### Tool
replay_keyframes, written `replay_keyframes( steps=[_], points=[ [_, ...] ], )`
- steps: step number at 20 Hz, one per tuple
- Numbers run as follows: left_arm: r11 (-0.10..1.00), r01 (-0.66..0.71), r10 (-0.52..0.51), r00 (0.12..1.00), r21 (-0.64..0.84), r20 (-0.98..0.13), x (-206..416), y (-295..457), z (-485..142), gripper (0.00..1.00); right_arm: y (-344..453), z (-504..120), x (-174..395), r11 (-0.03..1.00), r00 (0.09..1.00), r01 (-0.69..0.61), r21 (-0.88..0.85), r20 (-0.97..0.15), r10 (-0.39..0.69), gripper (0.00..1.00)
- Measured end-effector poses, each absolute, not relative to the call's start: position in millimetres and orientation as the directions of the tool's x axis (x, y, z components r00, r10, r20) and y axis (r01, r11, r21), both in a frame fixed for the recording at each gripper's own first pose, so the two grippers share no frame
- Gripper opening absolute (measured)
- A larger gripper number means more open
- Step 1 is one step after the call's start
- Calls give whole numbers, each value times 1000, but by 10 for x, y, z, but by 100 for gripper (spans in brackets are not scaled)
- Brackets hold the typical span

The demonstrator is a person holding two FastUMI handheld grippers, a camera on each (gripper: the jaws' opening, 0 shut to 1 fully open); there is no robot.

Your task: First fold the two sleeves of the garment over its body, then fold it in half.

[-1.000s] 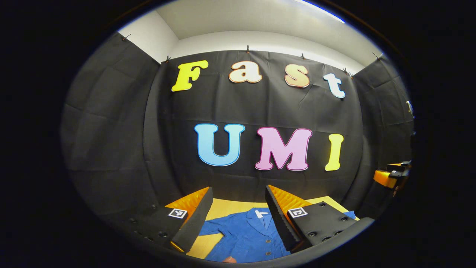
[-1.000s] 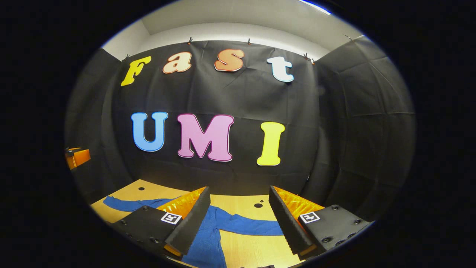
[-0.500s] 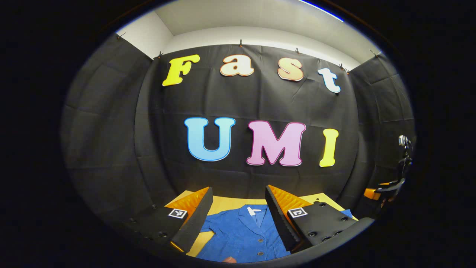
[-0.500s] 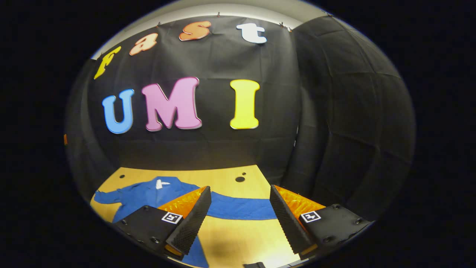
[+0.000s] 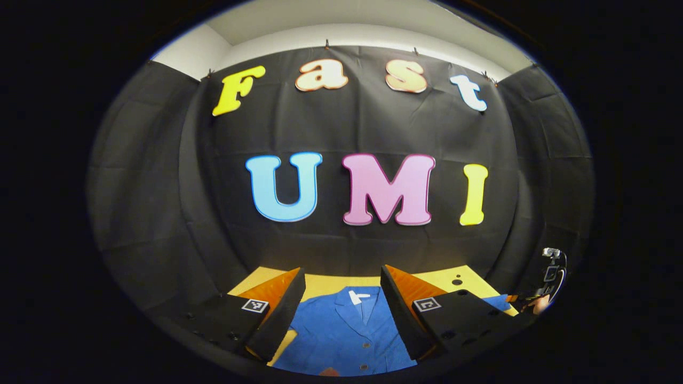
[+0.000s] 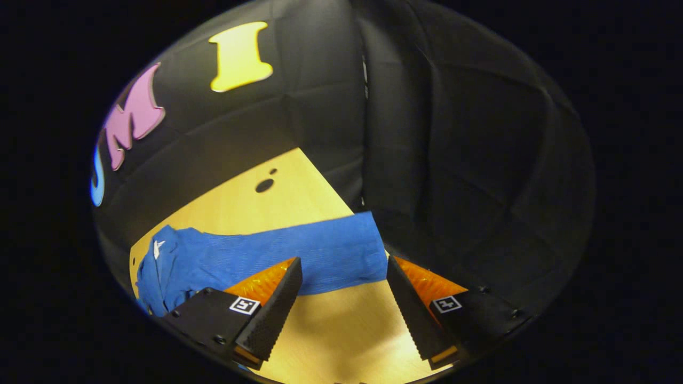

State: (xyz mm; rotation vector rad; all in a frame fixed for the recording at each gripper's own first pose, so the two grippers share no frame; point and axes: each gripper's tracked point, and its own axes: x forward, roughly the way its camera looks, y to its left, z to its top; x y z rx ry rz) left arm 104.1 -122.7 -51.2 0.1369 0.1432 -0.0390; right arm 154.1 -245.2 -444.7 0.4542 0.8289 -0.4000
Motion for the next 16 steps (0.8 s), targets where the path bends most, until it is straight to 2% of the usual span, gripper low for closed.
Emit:
replay_keyframes(
  steps=[1, 4, 6, 8, 9, 11, 13, 14, 15, 16],
  points=[
    [992, 44, -26, 986, 114, -162, 1103, -1266, -560, 81, -2491, -4588, 1550, 811, 589, 533, 240, -794, -153, 96],
    [998, 45, -34, 979, 48, -200, 1243, -1411, -687, 81, -2630, -4823, 1575, 774, 551, 585, 242, -819, -161, 100],
    [998, 36, -25, 975, 49, -219, 1311, -1464, -759, 81, -2716, -4770, 1693, 762, 583, 593, 260, -791, -184, 100],
    [997, 49, -35, 971, 53, -236, 1353, -1584, -817, 81, -2728, -4827, 1710, 778, 573, 582, 239, -799, -183, 83],
    [997, 62, -47, 969, 55, -243, 1378, -1661, -845, 81, -2717, -4874, 1750, 786, 557, 579, 216, -809, -188, 83],
    [993, 94, -76, 967, 66, -243, 1422, -1829, -845, 81, -2644, -4936, 1763, 799, 551, 559, 220, -819, -160, 66],
    [988, 130, -108, 967, 83, -229, 1457, -1974, -799, 81, -2660, -4907, 1852, 805, 568, 548, 227, -807, -159, 18],
    [985, 146, -124, 967, 87, -221, 1470, -2031, -776, 81, -2635, -5082, 1919, 813, 563, 536, 226, -814, -145, 19],
    [983, 160, -138, 966, 88, -219, 1487, -2065, -776, 81, -2640, -4910, 1854, 831, 587, 519, 201, -790, -176, 13],
    [982, 169, -146, 964, 88, -221, 1489, -2069, -764, 81, -2583, -4900, 1763, 866, 574, 468, 173, -805, -150, 7]
  ],
)
